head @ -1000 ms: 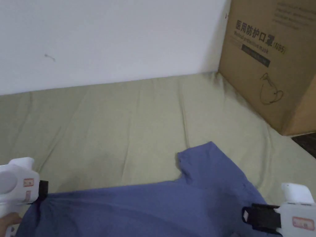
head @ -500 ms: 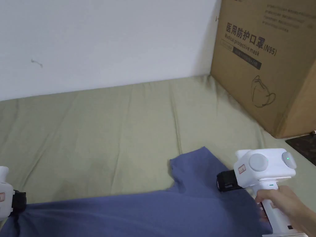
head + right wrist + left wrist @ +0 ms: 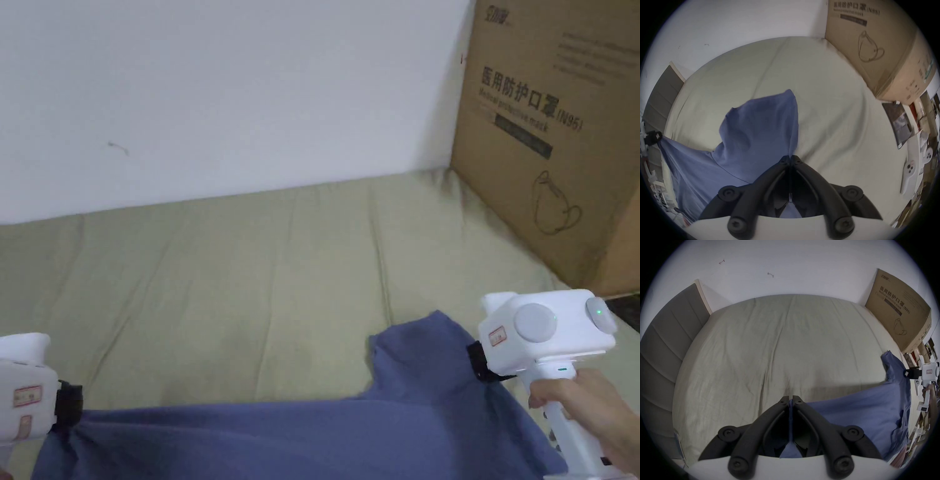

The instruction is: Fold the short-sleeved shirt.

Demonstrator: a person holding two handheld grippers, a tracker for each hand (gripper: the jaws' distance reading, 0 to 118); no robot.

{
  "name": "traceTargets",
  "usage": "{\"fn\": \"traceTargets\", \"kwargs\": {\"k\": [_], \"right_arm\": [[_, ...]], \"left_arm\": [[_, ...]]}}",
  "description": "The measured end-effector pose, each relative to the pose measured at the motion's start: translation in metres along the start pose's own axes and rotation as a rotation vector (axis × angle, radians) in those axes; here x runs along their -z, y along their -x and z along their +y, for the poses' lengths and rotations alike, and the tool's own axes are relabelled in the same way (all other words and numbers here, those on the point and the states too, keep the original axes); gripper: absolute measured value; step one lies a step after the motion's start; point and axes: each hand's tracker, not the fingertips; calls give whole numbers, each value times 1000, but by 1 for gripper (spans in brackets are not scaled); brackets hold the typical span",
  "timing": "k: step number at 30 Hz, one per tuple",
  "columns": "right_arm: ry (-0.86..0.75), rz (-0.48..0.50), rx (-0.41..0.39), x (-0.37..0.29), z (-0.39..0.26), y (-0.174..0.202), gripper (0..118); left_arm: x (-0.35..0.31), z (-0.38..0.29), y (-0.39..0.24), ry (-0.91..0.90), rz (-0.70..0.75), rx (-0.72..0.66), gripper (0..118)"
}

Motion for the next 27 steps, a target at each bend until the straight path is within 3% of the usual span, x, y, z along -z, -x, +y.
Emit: {"fn": "traceTargets", "kwargs": {"k": [3, 7, 12, 16, 20, 27], "right_arm": [[-47, 97, 64, -33, 4, -8, 0], [-145, 102, 69, -91, 10, -15, 0], [-287, 196, 132, -179, 21, -26, 0], [-397, 190, 104, -250, 31, -22, 0], [-500, 206, 131, -319, 51, -18, 0], [-611, 171, 136, -397, 140, -7, 0]], "left_arm": [[-34, 3, 0, -49, 17, 6, 1], [-85, 12, 8, -131, 23, 5, 1], [-160, 23, 10, -263, 51, 11, 1], [-224, 40, 11, -378, 59, -7, 1], [-278, 63, 9, -489, 77, -8, 1], [-343, 141, 3, -617, 118, -19, 1]]}}
